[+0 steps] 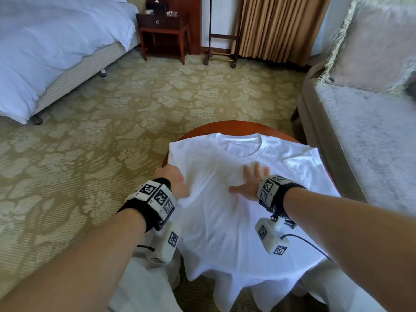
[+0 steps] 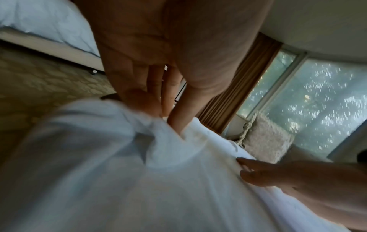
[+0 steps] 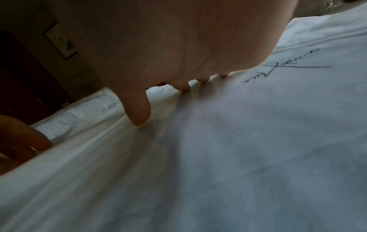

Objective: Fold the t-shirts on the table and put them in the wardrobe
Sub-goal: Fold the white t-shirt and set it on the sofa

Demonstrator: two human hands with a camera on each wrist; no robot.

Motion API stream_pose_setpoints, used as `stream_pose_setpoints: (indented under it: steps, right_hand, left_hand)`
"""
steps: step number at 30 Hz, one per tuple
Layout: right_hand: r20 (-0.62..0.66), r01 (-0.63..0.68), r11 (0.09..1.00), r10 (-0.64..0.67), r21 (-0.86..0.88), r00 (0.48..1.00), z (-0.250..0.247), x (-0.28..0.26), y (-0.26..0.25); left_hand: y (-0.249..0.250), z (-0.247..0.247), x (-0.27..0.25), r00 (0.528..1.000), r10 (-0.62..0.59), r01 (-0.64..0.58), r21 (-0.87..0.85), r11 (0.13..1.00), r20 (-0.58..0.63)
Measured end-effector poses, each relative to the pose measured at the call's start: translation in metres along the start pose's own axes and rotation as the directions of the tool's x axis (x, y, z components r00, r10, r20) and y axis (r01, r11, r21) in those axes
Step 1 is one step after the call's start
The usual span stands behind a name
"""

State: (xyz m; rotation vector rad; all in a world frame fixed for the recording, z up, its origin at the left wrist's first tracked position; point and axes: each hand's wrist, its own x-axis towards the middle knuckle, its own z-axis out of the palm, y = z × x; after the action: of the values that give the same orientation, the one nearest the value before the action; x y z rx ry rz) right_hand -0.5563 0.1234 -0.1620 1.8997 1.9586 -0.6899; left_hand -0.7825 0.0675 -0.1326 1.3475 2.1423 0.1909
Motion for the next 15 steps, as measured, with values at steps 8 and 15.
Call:
stream_pose_setpoints:
  steps: [8, 15]
  right_hand:
    - [-0.027, -0.039, 0.999, 0.039, -0.008, 0.999, -0.001, 0.000, -0.007]
    - [-0.020, -0.002, 1.000, 0.002, -0.009, 1.000, 0.005, 0.004, -0.003]
  left_hand:
    - [0.002, 0.000, 0.001, 0.984, 0.078, -0.047, 0.188, 0.981, -0.161]
    - [0.000, 0.034, 0.036, 0.995, 0.084, -0.096, 0.304, 0.948, 0.051]
